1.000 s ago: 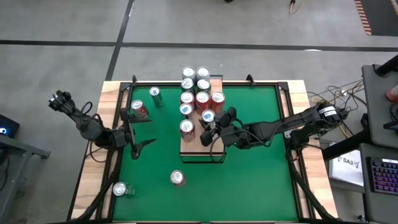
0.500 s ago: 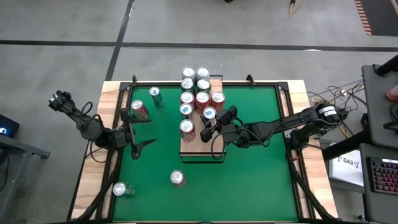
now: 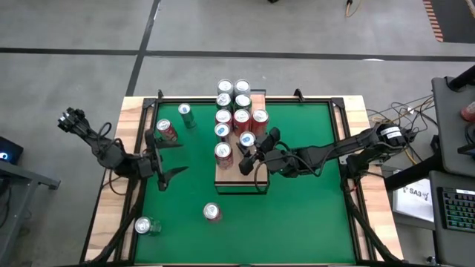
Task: Place canned beverage on shelf
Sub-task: Put the blue can on the shelf
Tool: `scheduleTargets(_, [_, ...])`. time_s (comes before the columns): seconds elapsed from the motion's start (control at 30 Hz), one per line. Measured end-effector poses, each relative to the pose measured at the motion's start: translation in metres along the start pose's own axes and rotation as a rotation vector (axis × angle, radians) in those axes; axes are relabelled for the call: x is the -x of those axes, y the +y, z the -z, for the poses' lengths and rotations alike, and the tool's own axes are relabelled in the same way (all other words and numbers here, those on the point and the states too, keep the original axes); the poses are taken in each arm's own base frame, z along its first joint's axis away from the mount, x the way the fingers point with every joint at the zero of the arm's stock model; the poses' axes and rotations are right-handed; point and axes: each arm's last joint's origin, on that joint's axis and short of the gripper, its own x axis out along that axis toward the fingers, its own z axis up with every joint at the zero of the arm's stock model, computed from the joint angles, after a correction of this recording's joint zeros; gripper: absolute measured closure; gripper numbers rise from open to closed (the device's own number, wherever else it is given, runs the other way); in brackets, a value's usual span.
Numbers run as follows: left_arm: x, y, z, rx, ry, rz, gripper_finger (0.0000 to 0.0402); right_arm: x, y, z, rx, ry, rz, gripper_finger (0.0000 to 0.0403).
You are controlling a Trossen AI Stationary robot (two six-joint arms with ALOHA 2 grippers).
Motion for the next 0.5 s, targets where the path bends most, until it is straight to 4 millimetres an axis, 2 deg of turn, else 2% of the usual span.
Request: scheduleTargets(0.5, [-0.0039,-0.0056,0.0004,-0.028,0.014,0.012,0.0077,-0.0007,0.0001,0.0041,0.034,0.030,-0.050,0.0181])
